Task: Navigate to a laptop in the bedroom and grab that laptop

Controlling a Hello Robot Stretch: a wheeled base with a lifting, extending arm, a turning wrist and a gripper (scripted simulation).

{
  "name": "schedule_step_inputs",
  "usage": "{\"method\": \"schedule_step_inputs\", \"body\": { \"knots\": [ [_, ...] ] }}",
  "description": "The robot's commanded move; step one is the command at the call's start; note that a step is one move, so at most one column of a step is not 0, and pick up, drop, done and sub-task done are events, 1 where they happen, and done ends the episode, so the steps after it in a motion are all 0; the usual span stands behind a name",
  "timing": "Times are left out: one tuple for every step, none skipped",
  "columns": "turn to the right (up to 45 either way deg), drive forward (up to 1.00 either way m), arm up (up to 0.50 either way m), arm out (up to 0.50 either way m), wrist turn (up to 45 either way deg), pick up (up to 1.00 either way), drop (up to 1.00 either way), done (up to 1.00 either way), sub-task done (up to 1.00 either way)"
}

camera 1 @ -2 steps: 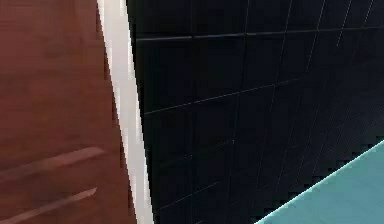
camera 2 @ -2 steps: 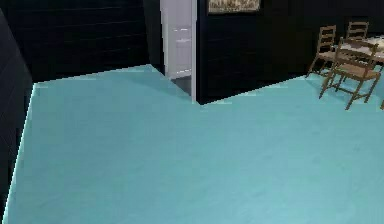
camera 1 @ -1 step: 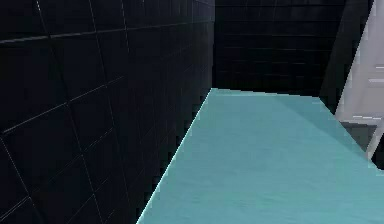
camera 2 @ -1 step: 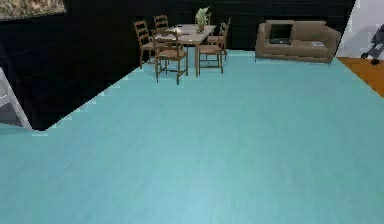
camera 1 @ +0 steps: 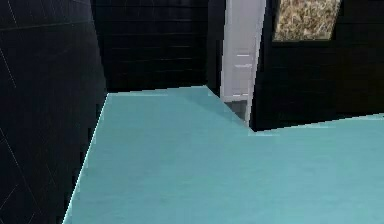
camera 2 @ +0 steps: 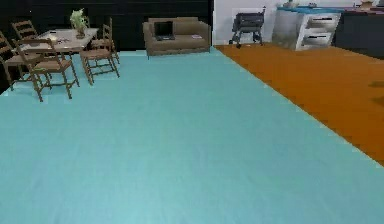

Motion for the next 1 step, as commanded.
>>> {"method": "schedule_step_inputs", "body": {
  "knots": [
    [0.0, 1.0, 0.0, 0.0, 0.0, 0.0, 0.0, 0.0, 0.0]
  ]
}}
